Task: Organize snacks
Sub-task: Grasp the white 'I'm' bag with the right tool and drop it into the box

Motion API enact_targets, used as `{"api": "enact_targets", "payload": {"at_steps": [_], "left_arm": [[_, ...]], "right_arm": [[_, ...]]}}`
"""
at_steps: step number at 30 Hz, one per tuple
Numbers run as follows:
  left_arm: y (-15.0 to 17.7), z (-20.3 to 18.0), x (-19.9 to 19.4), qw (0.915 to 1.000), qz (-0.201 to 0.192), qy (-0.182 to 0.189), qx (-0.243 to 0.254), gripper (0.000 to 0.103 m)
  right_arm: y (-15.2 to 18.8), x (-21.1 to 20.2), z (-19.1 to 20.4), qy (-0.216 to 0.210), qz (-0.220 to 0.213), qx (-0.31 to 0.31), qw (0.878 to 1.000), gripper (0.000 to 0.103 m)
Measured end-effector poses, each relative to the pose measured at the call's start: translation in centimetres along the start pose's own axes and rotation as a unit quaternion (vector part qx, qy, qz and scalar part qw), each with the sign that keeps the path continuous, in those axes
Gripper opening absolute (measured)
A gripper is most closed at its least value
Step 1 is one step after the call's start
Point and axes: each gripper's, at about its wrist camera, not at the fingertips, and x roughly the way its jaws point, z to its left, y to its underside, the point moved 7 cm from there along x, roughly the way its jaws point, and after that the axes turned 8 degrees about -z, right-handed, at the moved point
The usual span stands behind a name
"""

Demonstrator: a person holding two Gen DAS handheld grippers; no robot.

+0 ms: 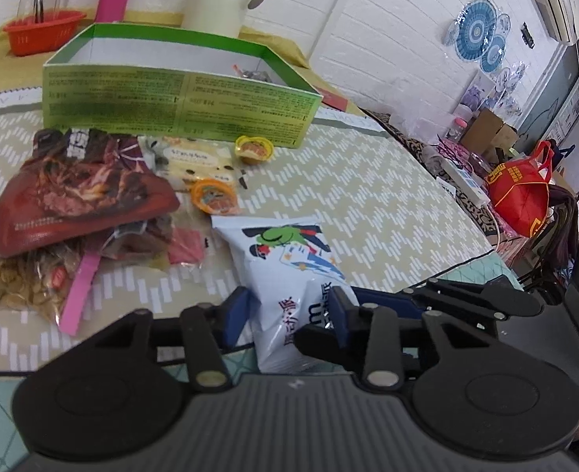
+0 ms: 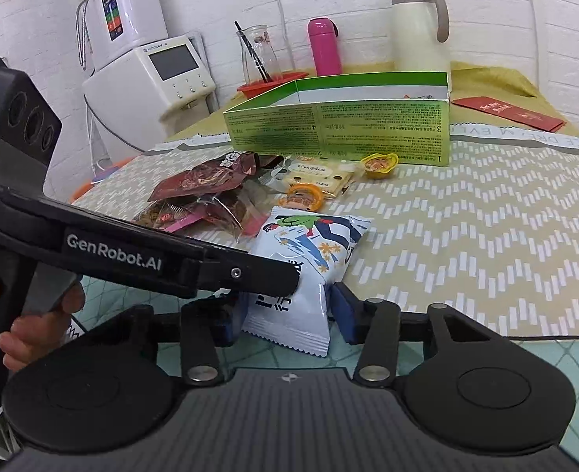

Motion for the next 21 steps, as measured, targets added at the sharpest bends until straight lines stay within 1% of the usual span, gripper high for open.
{"api": "enact_targets", "payload": {"at_steps": [1,2,3,4,8,13,17,21], "left_arm": [[-0.2,0.0,-0.3,1.0000,-0.005,-0.003,0.002,0.032],[-0.4,-0.1,-0.7,0.9999,-0.010,-0.002,0.001,0.031],[-0.6,-0.2,-1.1,0.9999,-0.014,0.000,0.001,0.030],[-0.9,-0.3,-1.6,0.9998,-0.019,0.003,0.001,0.029],[-2.8,-1.2,-3.4,0.9982,-0.057,0.000,0.017,0.027],[-6.9,-1.4,-5.0,0.9944,-0.101,-0.001,0.033,0.026],[-10.6,-1.3,-5.4,0.9898,-0.134,-0.011,0.047,0.026],[-14.1,-0.4,-4.9,0.9870,-0.154,-0.016,0.045,0.025]], "right_arm": [[-0.1,-0.3,0.1,0.006,-0.002,-0.007,1.000,0.054],[-0.2,-0.7,0.2,0.006,-0.005,-0.009,1.000,0.041],[-0.5,-1.1,0.2,0.005,-0.009,-0.006,1.000,0.036],[-0.9,-1.5,0.2,0.006,-0.013,-0.003,1.000,0.033],[-3.3,-2.2,0.8,0.007,-0.042,-0.020,0.999,0.031],[-7.3,-2.0,1.1,0.006,-0.085,-0.035,0.996,0.030],[-10.7,-0.8,1.2,0.010,-0.115,-0.045,0.992,0.030],[-13.7,1.1,0.7,0.009,-0.134,-0.039,0.990,0.030]]}}
